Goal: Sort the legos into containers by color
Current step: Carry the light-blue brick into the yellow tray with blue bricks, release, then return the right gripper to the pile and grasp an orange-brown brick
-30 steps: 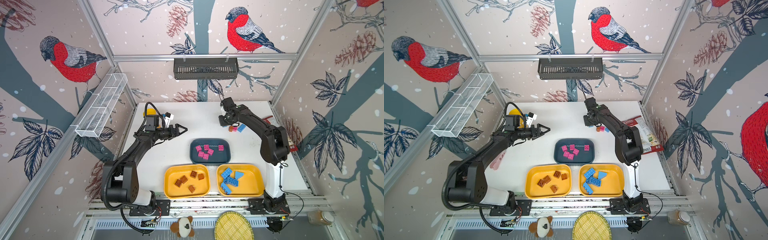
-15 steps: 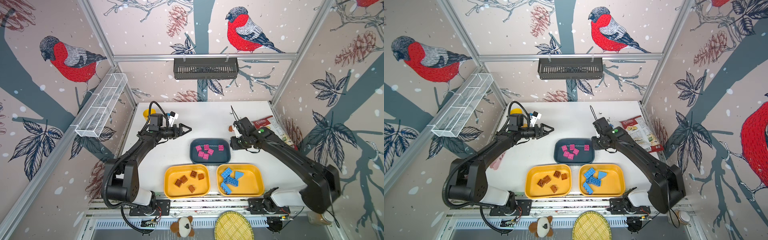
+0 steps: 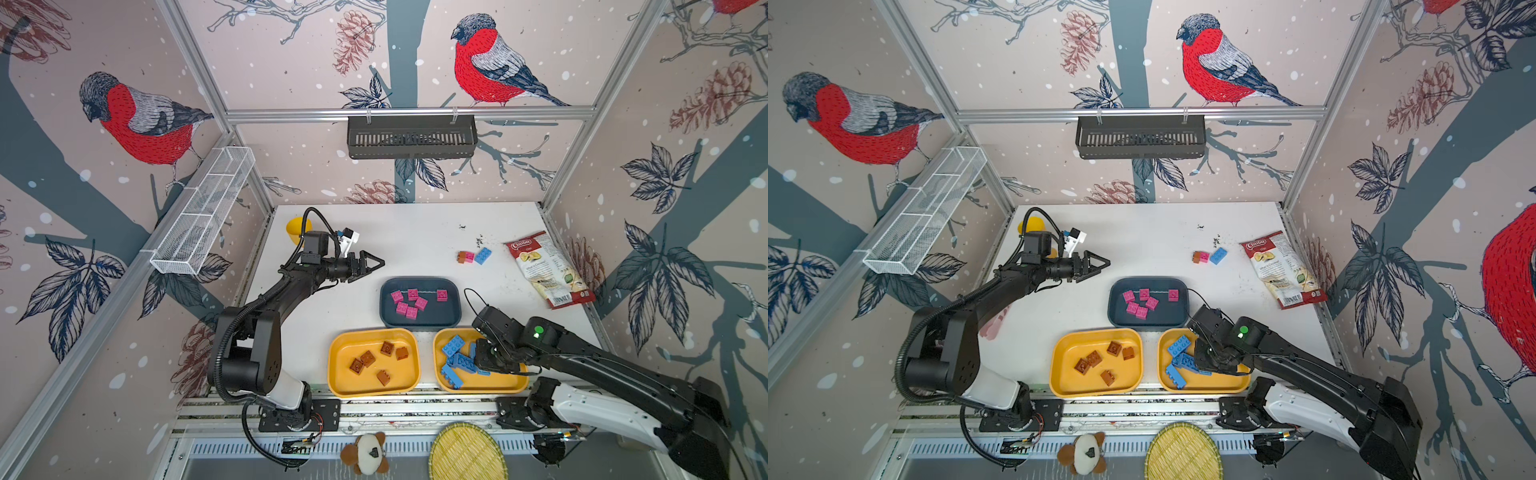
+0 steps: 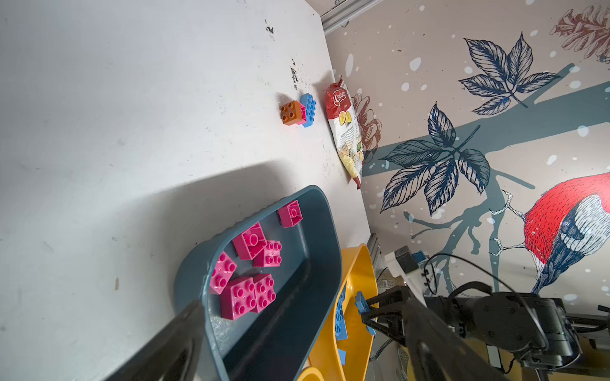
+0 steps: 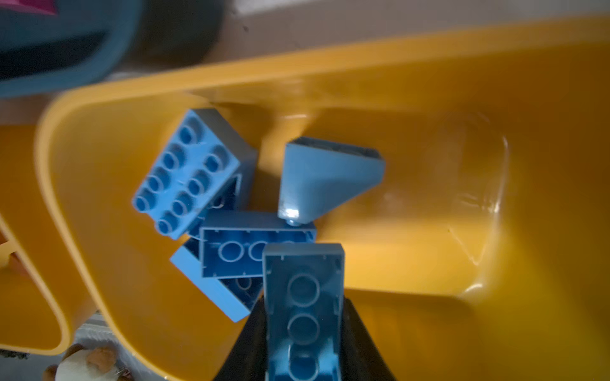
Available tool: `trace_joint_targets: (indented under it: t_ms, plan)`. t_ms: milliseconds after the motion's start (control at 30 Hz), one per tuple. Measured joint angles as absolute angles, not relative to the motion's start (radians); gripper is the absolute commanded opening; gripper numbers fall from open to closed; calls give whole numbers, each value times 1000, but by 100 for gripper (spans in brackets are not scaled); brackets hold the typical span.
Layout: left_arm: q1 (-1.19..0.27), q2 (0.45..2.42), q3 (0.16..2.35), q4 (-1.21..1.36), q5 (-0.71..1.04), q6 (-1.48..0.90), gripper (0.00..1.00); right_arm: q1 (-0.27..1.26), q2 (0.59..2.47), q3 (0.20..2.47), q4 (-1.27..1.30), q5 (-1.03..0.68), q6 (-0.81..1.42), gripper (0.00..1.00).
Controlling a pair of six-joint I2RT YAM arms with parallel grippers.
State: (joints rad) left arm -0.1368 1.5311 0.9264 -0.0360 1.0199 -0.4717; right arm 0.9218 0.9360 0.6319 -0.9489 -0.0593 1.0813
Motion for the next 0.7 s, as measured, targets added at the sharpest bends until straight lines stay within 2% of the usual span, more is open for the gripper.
trace_joint_targets:
  t_ms: [67,167,433,700]
  plan:
    - [-138,1529,926,-28,1020,-472,93,919,940,631,-949,-37,1097,64]
    - [-139,1518,926,-27,1020,-472,93,862,964,679,-939,-1,1088,69]
    - [-139,1496,913,-9,1019,-484,93,552,1087,866,-850,26,837,71]
    - [-139,1489,911,-5,1018,-491,93,396,1456,1104,-702,42,610,69]
